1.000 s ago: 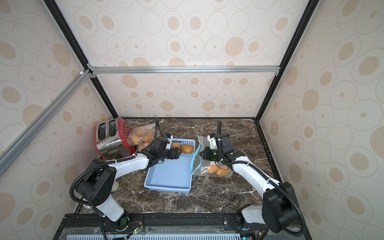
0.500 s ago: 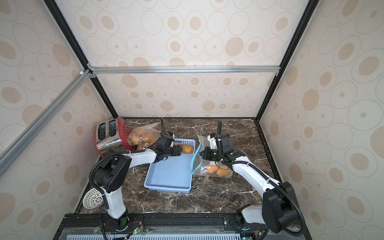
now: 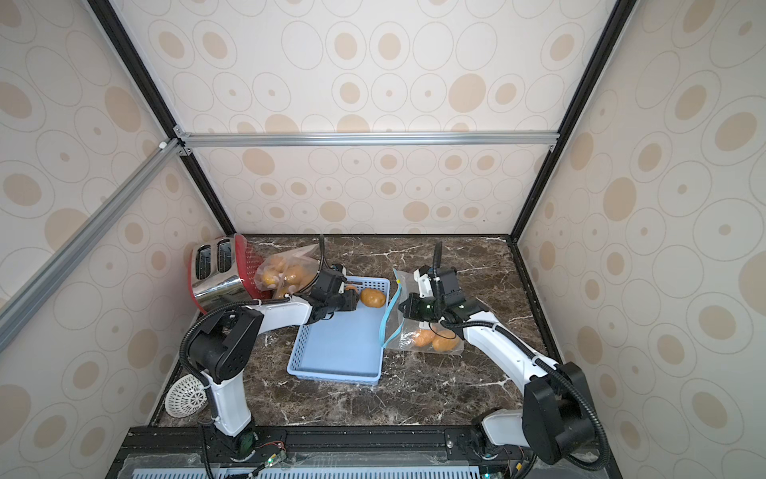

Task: Put the potatoes into a zipper bag and zip it
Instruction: Pick up the potato from the basket.

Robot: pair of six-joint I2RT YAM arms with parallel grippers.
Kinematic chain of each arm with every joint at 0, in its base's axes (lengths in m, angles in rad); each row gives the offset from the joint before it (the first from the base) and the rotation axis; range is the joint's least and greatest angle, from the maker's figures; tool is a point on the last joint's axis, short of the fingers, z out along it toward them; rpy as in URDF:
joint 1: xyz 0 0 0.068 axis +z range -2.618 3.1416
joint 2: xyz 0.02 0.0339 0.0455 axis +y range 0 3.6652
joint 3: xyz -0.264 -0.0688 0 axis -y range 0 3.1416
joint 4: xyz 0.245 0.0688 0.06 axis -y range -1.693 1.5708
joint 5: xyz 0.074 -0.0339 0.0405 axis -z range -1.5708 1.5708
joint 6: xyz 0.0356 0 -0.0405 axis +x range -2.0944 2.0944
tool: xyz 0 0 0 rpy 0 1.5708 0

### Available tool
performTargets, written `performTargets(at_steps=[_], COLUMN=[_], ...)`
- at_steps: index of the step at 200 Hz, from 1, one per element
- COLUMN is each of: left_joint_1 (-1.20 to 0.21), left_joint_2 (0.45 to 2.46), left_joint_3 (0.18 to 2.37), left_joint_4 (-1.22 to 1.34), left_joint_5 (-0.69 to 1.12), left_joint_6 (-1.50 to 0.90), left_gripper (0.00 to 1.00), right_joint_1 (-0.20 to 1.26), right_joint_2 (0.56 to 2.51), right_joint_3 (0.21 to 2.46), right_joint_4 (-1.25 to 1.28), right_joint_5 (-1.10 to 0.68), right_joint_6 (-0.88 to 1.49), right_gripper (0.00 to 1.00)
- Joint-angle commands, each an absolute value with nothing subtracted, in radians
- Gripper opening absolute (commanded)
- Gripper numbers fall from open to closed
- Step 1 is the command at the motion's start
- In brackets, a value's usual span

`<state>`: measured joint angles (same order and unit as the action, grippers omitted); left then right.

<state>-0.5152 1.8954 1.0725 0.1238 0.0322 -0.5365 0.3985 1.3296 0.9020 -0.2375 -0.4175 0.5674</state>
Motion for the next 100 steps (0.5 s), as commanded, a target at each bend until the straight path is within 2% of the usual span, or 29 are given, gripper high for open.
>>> performTargets(at_steps=[1, 63, 100], left_joint_1=[-0.505, -0.509, -0.514], left_joint_2=[1.884, 1.709, 1.512], left_joint_3=[1.084, 0.975, 0.862], left_joint_4=[0.135, 0.171, 0.275], left_joint_5=[0.028, 0.104, 0.321], left_joint_6=[-0.537, -0.539, -0.524], left_gripper=[0.52, 0.49, 0.49], right_joint_1=[0.403, 0.402, 0.403], right_joint_2=[1.339, 1.337, 1.335], right_joint_3=[0.891, 0.891, 0.891], right_joint_4=[-0.225, -0.225, -0.22], right_joint_5=[-0.416, -0.419, -0.425], right_joint_6=[0.557, 0.56, 0.564], right_gripper=[0.0, 0.0, 0.0])
